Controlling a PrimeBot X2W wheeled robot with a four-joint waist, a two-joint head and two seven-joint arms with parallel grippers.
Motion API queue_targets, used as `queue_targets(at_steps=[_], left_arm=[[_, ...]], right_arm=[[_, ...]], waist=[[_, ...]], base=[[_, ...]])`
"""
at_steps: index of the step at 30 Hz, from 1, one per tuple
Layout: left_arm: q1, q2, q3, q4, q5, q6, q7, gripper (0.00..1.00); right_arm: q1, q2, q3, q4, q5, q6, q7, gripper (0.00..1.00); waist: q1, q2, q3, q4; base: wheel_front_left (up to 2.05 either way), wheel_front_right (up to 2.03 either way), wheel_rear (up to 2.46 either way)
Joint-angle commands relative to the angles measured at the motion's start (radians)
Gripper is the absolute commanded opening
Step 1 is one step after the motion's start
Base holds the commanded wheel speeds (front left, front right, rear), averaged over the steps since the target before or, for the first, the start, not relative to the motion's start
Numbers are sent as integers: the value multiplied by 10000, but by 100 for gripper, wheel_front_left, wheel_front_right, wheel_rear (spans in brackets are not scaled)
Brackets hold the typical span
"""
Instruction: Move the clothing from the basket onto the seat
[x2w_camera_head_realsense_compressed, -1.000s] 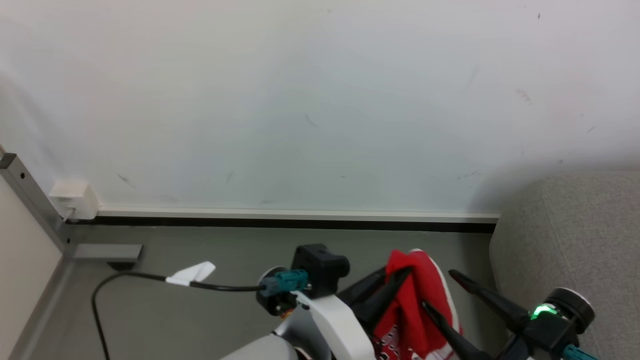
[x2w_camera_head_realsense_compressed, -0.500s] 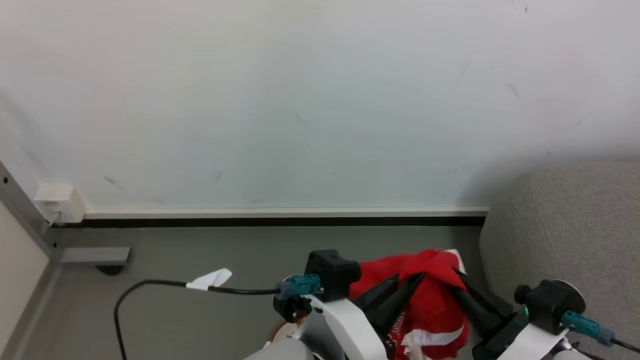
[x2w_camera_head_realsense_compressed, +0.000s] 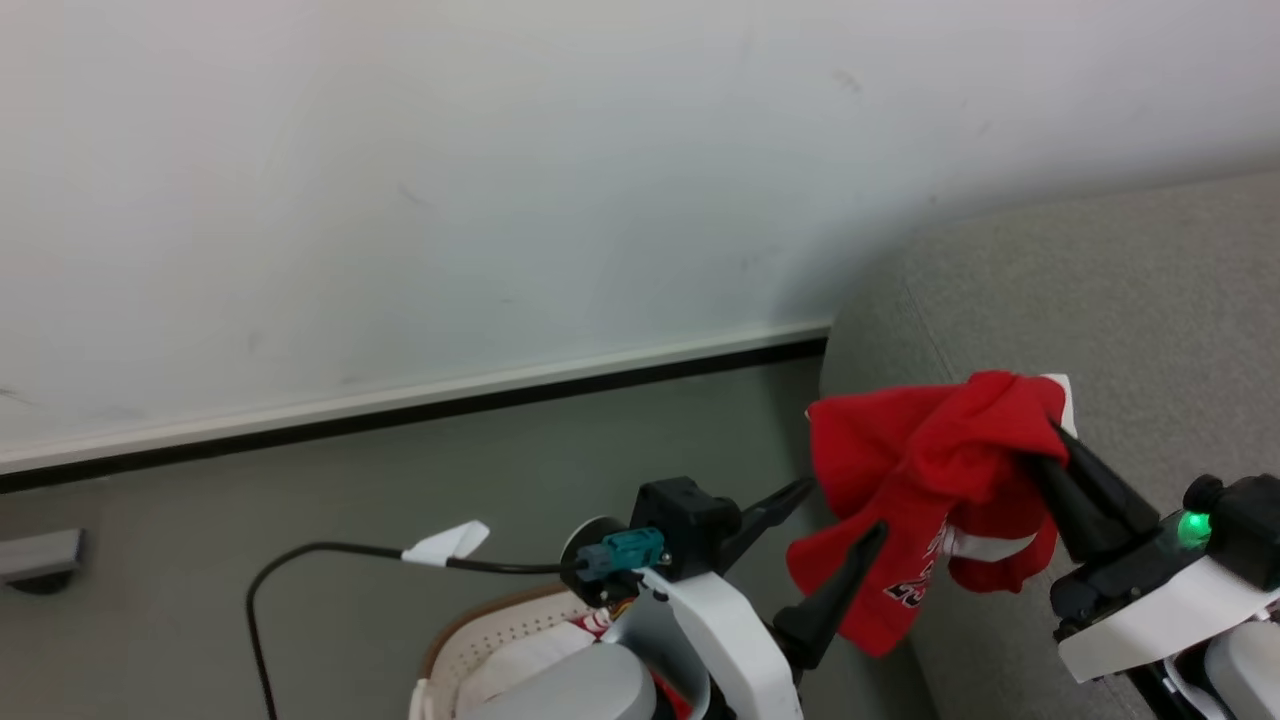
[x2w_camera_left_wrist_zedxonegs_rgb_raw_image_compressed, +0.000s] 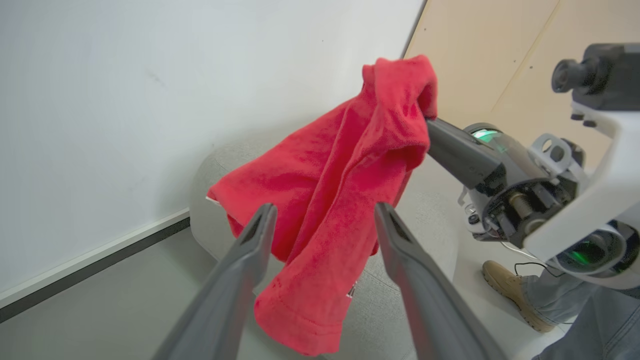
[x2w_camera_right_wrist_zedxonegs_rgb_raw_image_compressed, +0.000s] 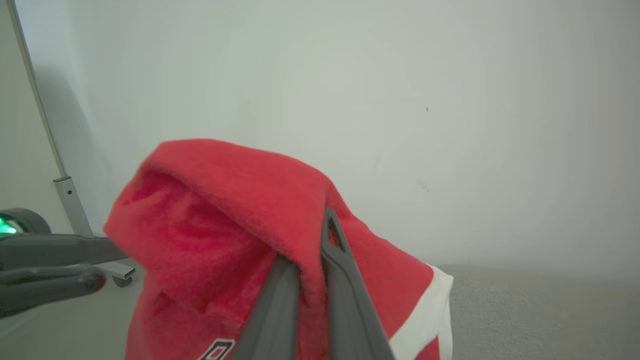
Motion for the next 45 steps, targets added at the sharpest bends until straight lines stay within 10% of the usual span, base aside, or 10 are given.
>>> queue_targets(at_steps=[1,18,43,45], left_arm=[[-181,-20,-20,92,91,-81,-62,100],[-2554,-560,-335,776,1089,-591,268,100],[-4947,-1026,-515,1312,2243,-736,-431,100],[-4846,-943,-523,1419,2182,-749,-508,100]], right_arm=[[-5,14,-227,-38,-61,-21,-85,0],[-1109,1055,-3727,304,-485,-21,-165,0],[-7229,354,-9299,7515,-3607,-21,-160,0],[-6998,557,-9652,7597,-3958,-21,-161,35]], waist=[[-1,0,798,-772],[-1,0,3888,-1038],[-1,0,7607,837],[-1,0,7482,806]], base=[[0,0,0],[0,0,0],[0,0,0],[0,0,0]])
